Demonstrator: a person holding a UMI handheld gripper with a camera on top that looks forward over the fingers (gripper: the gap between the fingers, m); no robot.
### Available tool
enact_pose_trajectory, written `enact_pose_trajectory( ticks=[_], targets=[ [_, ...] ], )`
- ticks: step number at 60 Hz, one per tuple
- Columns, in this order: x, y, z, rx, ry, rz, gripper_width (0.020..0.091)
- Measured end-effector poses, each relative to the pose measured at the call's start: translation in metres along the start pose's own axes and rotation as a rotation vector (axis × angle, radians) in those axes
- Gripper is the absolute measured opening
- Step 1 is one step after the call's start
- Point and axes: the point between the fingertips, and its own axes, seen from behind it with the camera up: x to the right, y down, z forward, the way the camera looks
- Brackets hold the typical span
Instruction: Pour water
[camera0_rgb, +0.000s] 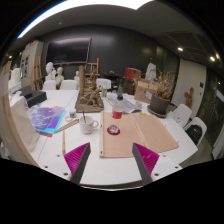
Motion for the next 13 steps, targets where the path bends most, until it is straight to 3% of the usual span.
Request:
enact_pose_trajectory(
  ticks=[13],
  targets=[
    [-0.0007,0.0003,-0.0064,-0.014,0.007,0.037,0.0854]
  ],
)
